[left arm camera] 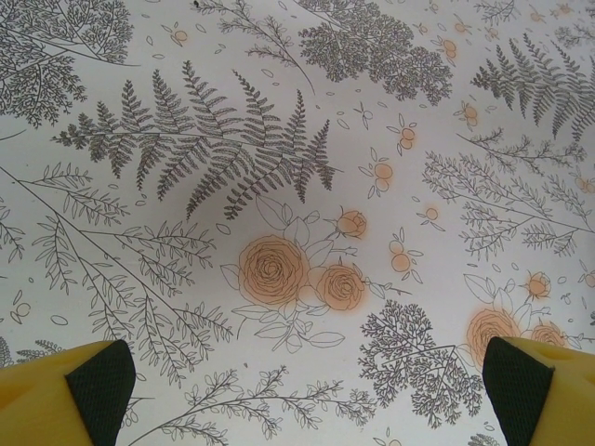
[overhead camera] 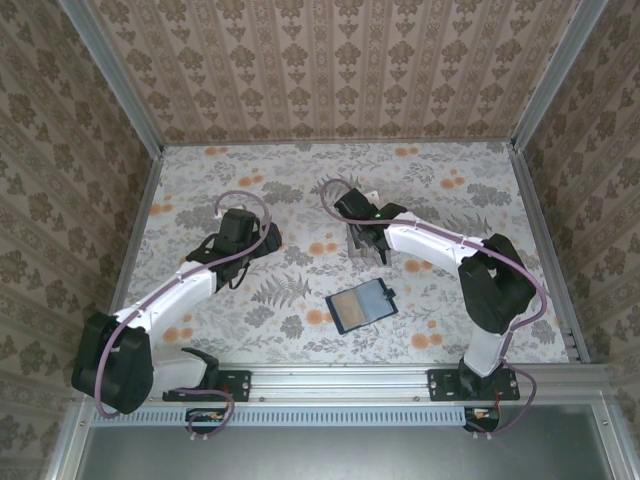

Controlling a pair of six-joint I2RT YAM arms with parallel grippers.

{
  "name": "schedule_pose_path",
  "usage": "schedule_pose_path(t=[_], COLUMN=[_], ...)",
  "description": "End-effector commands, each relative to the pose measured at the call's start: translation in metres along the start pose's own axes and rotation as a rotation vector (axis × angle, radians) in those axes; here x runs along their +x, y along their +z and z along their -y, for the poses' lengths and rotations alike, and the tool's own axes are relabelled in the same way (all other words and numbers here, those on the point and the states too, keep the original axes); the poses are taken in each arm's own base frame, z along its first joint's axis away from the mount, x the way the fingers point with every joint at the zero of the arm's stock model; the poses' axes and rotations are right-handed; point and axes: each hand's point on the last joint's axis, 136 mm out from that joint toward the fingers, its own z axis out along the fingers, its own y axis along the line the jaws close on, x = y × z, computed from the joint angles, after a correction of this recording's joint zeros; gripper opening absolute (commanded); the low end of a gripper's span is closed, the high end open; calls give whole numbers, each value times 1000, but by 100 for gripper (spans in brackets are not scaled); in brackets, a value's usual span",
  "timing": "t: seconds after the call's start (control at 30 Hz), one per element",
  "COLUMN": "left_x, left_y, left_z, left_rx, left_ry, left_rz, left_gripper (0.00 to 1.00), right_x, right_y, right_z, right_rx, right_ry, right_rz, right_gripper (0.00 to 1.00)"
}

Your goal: Put the credit cards into the card holder

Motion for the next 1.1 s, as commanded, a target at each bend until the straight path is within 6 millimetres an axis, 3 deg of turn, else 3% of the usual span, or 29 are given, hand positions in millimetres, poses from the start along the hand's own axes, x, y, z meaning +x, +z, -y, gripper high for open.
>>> schedule_pose_path(t=[0.0,0.2,0.33,0.63,0.73,0.83,1.07], left_x=[-6,-6,-7,0,13,38,95], left_y=[-5,-4,-5,-14,-11,-8,-19], left_z=[4,3,5,19,37,72,114], left_rx=[13,-2,5,-82,3,184,457], left_ry=[2,1,-4,234,284,389,533], left_rz=[20,10,2,-5,-56,-110,-219], left_gripper=[100,100,100,99,99,99,98], right_x=[3,7,7,9,11,10,22], right_y=[-4,-8,-14,-18,-27,-44,-97], right_z=[6,2,3,-2,-8,-21,-13], right_rx=[-14,-66,-87,-145,-232,-370,-641], right_ry=[-3,4,10,5,15,10,59], right_rz=[-5,-11,-6,-5,-24,18,117], right_gripper=[60,40,18,0,0,0,0])
